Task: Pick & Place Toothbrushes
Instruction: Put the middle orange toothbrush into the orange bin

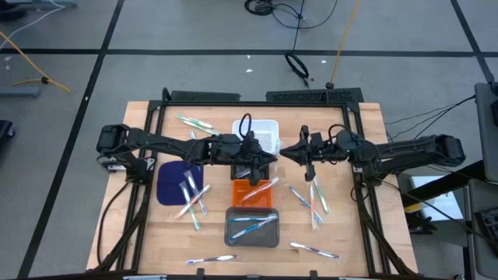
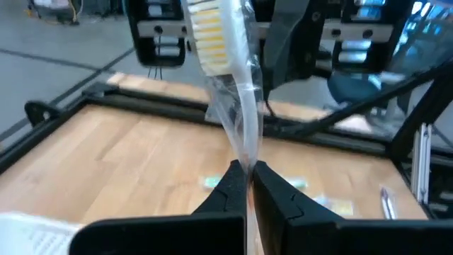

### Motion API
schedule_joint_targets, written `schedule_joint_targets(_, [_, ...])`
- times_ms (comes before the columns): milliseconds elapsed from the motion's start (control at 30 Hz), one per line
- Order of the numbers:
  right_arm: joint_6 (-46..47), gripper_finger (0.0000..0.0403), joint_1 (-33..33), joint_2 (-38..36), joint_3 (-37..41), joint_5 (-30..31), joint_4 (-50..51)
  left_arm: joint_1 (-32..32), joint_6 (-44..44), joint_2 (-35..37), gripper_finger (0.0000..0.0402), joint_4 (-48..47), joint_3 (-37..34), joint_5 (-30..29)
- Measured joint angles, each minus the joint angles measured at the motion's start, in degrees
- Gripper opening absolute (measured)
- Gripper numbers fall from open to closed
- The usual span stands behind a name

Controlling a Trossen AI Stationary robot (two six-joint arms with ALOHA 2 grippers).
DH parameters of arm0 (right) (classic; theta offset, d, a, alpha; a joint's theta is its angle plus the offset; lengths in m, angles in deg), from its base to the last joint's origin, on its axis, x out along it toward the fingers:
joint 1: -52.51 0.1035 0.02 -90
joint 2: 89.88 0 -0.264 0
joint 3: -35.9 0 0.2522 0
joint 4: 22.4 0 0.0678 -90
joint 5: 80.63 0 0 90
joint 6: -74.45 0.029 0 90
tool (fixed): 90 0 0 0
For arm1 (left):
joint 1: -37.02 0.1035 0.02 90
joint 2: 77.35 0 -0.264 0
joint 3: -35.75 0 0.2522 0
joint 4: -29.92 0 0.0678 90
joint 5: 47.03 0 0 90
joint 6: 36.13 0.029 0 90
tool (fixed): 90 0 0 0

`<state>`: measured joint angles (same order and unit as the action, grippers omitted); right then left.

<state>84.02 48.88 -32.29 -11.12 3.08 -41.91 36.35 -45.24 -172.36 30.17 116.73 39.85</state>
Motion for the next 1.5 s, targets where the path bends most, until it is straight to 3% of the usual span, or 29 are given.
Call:
schedule_joint_targets(233, [-0.9,0.0086,0.0,-3.1,0.0,0.1,9.1,-0.2,0.4,3.1,0.0,-7.8,0.0,-2.4])
schedule_joint_targets(433, [-0.9,0.0118,0.0,-4.9,0.0,0.2,12.5,-1.4,-1.9,5.0,0.0,-17.8,0.0,-0.6])
schedule_joint_targets(700, [-0.9,0.0115,0.0,-5.1,0.0,0.2,15.5,-3.5,-6.3,4.3,0.0,-26.4,-0.1,2.1])
schedule_joint_targets(967, [-0.9,0.011,0.0,-5.1,0.0,0.2,20.8,-5.8,-8.0,4.4,0.0002,-28.1,0.0,2.1])
schedule_joint_targets(1500, [0.1,0.0109,0.0,-5.1,0.0,0.2,23.7,-6.6,-11.0,-3.0,0.0001,-27.8,0.0,3.1])
